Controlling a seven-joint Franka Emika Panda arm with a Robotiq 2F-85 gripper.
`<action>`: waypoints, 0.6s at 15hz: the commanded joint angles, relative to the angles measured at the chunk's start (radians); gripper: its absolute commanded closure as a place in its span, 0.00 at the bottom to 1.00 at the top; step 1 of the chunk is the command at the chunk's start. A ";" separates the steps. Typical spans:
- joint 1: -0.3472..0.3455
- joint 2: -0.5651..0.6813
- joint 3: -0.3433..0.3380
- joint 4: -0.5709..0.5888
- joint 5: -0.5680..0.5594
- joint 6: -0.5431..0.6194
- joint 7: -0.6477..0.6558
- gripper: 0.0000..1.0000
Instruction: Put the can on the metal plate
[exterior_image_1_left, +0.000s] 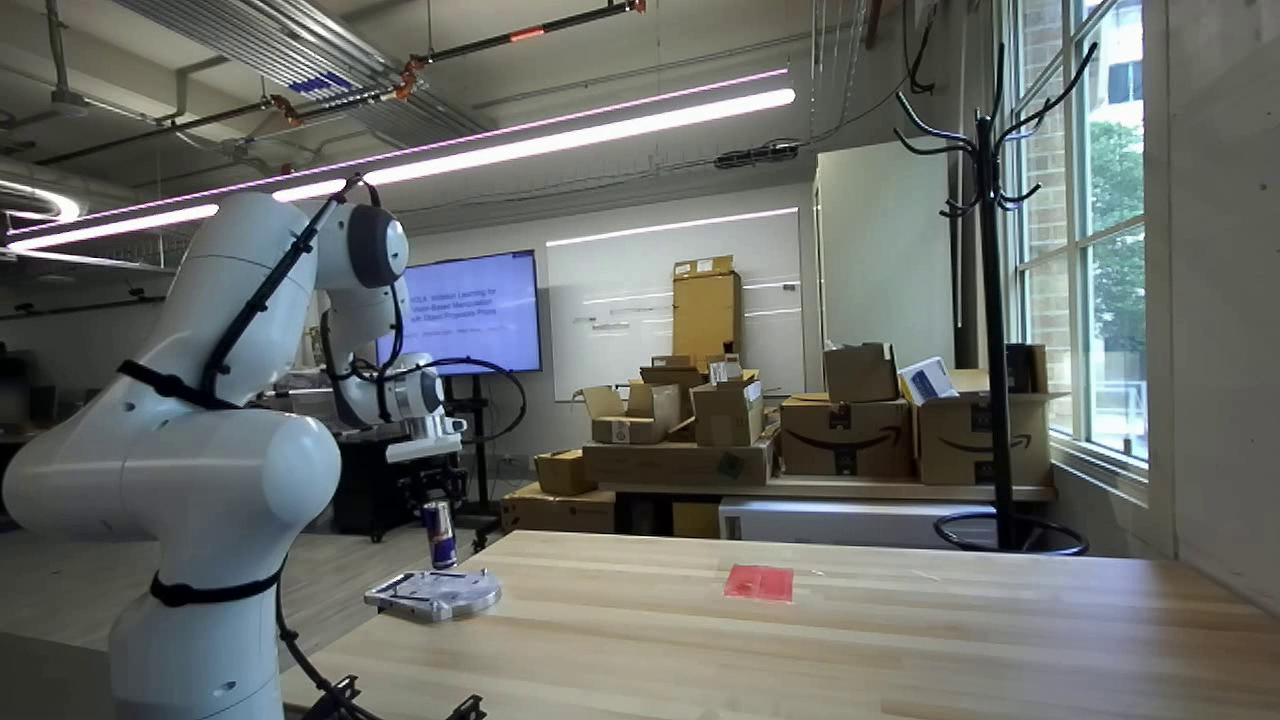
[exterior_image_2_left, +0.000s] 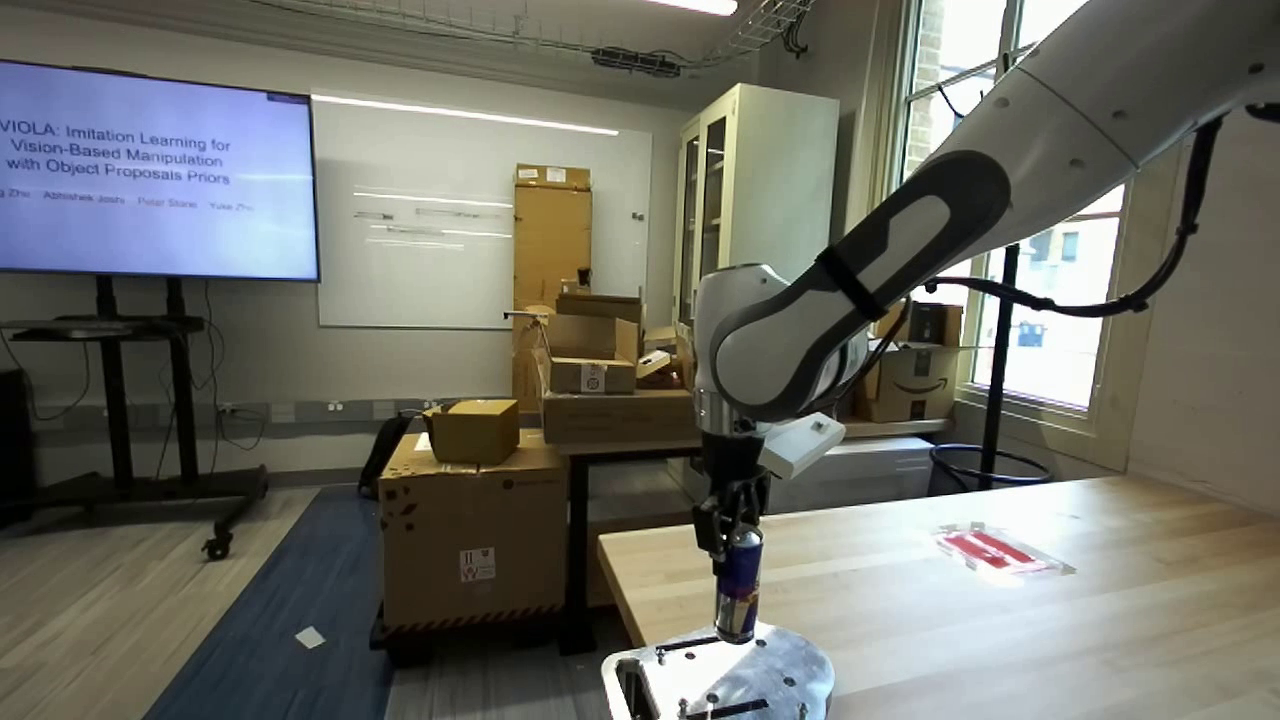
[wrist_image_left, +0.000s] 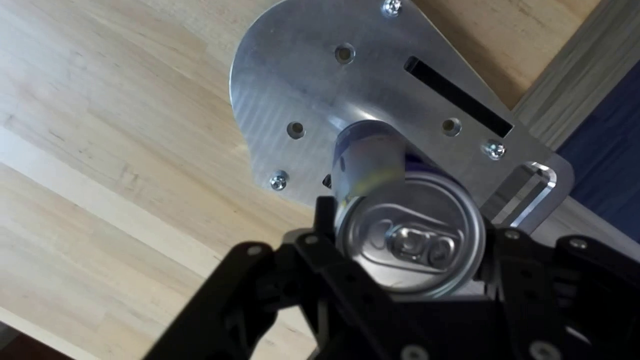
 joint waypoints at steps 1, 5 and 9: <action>-0.014 0.056 -0.005 0.094 0.006 -0.033 -0.017 0.67; -0.023 0.094 -0.011 0.130 0.016 -0.037 -0.021 0.67; -0.027 0.115 -0.019 0.140 0.016 -0.033 -0.017 0.67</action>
